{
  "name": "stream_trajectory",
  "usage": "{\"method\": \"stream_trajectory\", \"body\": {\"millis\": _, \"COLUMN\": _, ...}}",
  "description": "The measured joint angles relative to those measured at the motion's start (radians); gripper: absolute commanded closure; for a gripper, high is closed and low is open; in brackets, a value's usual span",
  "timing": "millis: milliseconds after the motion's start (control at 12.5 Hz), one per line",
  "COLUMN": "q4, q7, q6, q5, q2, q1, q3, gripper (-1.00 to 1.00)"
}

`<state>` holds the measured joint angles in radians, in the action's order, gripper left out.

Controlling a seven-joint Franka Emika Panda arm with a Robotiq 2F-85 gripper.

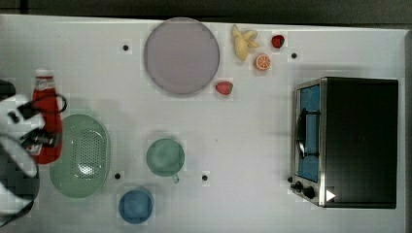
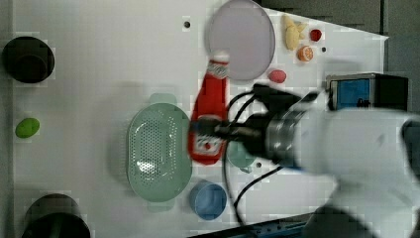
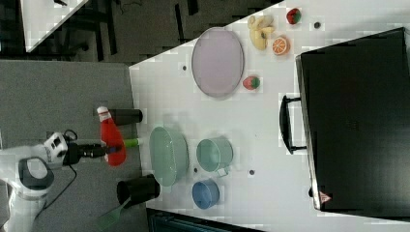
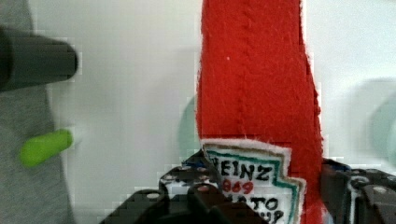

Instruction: Pick ketchup from strainer and place it on the table

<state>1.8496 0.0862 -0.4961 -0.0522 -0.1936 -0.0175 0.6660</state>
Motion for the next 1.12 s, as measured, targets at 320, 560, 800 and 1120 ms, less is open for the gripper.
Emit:
{"method": "stream_trajectory", "body": {"millis": 320, "q4": -0.059, "q7": -0.167, "q6": 0.059, "q5": 0.009, "q2": -0.048, "q1": 0.044, "q3": -0.175, "gripper": -0.21}}
{"method": "stream_trajectory", "body": {"millis": 560, "q4": -0.057, "q7": -0.256, "q6": 0.064, "q5": 0.006, "q2": -0.074, "q1": 0.103, "q3": -0.341, "gripper": -0.21}}
{"method": "stream_trajectory", "body": {"millis": 800, "q4": -0.042, "q7": -0.394, "q6": 0.064, "q5": 0.008, "q2": -0.084, "q1": 0.154, "q3": -0.516, "gripper": -0.21}}
{"method": "stream_trajectory", "body": {"millis": 1120, "q4": 0.052, "q7": -0.502, "q6": 0.023, "q5": 0.005, "q2": -0.077, "q1": 0.209, "q3": -0.681, "gripper": -0.21}}
